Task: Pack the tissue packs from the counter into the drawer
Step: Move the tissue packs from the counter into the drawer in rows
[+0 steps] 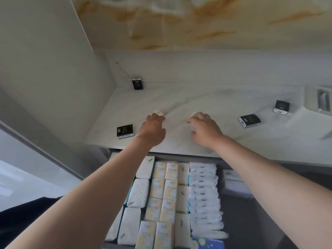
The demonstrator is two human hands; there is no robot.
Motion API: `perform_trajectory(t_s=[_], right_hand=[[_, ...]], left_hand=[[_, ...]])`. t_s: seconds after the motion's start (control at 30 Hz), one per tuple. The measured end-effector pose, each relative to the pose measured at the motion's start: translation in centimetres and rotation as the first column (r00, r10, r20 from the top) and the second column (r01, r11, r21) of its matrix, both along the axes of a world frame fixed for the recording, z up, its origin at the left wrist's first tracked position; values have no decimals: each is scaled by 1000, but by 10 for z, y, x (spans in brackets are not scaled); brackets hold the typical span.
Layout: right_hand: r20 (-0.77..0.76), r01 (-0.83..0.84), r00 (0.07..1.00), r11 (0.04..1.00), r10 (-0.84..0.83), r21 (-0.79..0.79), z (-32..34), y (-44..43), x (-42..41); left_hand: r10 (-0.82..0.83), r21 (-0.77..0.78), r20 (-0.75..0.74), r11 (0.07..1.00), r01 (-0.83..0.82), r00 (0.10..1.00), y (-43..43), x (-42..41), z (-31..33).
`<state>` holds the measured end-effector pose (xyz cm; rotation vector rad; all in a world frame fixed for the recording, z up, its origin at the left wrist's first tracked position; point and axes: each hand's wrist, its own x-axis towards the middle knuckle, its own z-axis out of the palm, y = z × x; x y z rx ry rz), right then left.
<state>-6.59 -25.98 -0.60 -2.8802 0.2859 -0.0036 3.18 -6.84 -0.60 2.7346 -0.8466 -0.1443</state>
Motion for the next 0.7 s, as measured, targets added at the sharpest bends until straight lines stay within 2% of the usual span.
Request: perform_trajectory(t_s=[0.1,0.2,0.33,0.4,0.47,0.57,0.7], right_hand=[[-52,-7,999,998,4,-67,-17,-5,9],[-15,-43,999,999,43,-16,-33,-4,12],[167,-112,982,986,91,121,-37,11,13],[267,-111,962,972,52,209,-39,21,15],[269,-74,963,961,0,265,-42,27,15],[196,-19,979,941,-51,338,-42,31,9],[139,-20,990,949,-25,315,-32,33,1]], left_hand=[[43,100,-32,994,-39,999,1,17,-9],[29,167,-51,986,-20,998,4,26,-17],[-5,157,236,987,-33,972,4,24,-19],[-4,117,287,993,-31,958,7,23,-22],[18,40,218,999,-27,976,13,21,-26],[66,-49,28,997,-65,997,22,13,-28],[57,-173,-203,981,-93,977,22,0,-23]])
